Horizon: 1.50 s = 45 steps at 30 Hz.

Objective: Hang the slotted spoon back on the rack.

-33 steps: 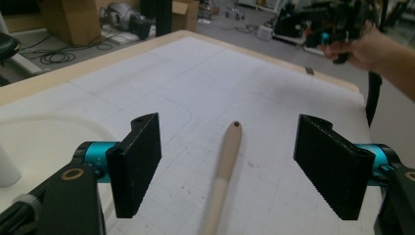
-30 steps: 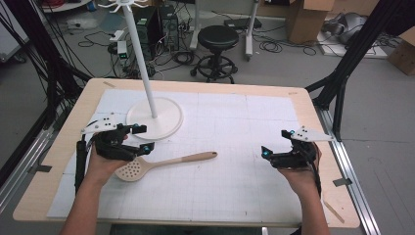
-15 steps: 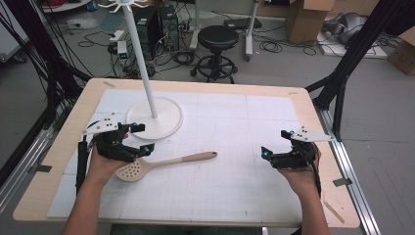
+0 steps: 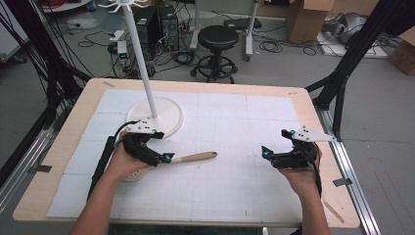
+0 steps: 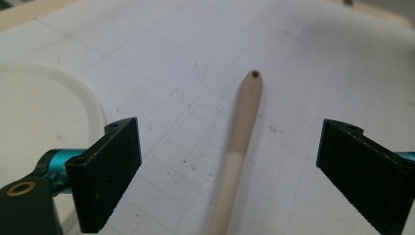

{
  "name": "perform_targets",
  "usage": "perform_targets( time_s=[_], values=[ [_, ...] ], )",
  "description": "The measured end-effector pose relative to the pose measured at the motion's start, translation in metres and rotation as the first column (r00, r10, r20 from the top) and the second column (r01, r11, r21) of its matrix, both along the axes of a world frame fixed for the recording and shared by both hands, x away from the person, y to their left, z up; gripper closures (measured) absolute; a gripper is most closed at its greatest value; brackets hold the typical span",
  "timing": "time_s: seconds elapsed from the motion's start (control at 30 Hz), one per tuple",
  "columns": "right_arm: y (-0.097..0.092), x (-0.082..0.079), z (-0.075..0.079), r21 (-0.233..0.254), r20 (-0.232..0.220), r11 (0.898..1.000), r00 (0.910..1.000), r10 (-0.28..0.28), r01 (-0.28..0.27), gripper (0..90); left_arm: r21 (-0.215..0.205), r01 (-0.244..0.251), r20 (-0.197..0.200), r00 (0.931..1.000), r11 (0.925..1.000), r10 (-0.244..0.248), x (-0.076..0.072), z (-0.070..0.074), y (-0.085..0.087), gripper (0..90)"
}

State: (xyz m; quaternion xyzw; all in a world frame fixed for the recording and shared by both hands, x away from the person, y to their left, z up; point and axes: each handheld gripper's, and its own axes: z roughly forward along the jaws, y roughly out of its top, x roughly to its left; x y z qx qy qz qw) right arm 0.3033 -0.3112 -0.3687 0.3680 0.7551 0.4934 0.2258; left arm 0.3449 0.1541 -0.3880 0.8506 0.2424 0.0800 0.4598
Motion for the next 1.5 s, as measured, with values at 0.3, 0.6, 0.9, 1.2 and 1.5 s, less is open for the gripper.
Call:
perform_targets(
  time_s=[0.3,0.6,0.9,1.2,1.5],
  values=[
    [-0.002,-0.001,0.003,0.019,0.008,1.0,0.9999,0.006,-0.006,0.8,0.27,0.087,-0.114,0.9918,0.9591,-0.058,0.017,-0.026,-0.047,10.8],
    [-0.004,-0.002,0.005,0.026,0.014,1.0,0.9999,0.003,-0.003,0.8,0.397,0.134,-0.132,0.9873,0.9077,-0.088,0.019,-0.035,-0.063,29.0],
    [-0.004,-0.002,0.005,0.025,0.013,1.0,0.9999,0.004,-0.004,0.8,0.406,0.164,-0.136,0.9836,0.8991,-0.118,0.022,-0.032,-0.068,44.0],
    [-0.004,-0.003,0.005,0.022,0.014,1.0,0.9999,0.004,-0.004,0.8,0.431,0.21,-0.153,0.9755,0.8779,-0.158,0.024,-0.029,-0.073,60.5],
    [-0.005,-0.003,0.005,0.02,0.019,1.0,0.9998,0.002,-0.002,0.8,0.45,0.227,-0.174,0.9709,0.8638,-0.165,0.023,-0.027,-0.077,71.7]
  ],
)
